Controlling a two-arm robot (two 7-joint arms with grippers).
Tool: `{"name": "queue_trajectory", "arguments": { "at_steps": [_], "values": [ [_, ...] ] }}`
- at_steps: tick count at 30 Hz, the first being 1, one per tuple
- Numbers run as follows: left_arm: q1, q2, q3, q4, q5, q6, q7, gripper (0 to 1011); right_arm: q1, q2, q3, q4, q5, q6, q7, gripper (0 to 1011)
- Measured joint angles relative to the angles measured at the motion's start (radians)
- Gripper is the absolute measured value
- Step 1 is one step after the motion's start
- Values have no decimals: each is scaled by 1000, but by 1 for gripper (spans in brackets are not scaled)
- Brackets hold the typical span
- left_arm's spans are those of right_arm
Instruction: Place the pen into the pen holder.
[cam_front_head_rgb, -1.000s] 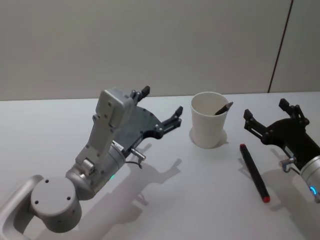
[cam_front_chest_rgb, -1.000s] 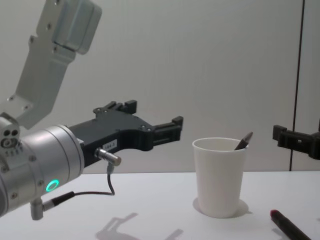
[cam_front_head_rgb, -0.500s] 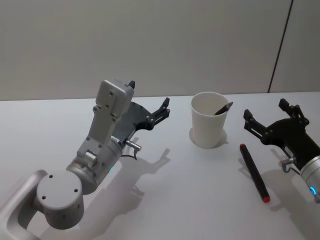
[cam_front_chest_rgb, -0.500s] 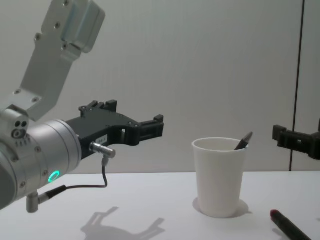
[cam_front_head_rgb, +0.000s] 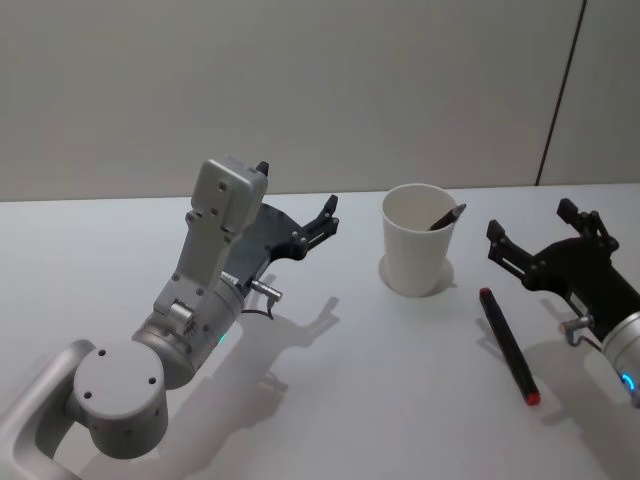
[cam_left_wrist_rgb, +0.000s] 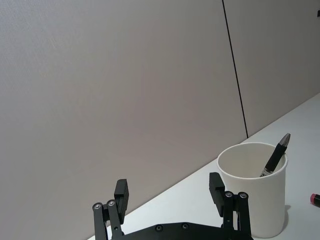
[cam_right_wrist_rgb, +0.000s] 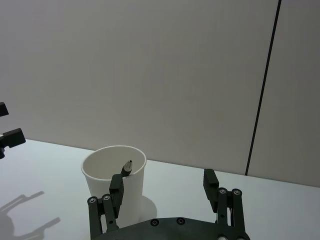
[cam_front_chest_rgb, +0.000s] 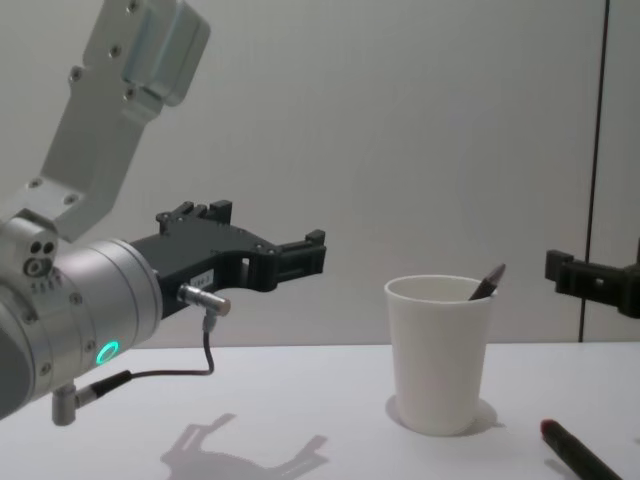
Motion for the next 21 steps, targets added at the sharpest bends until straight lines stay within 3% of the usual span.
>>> {"name": "queue_trajectory", "arguments": {
  "at_steps": [21],
  "values": [
    [0,0,0,1,0,-1,0,1001,-80,44,33,-123,78,76,-49,1002]
  ]
}}
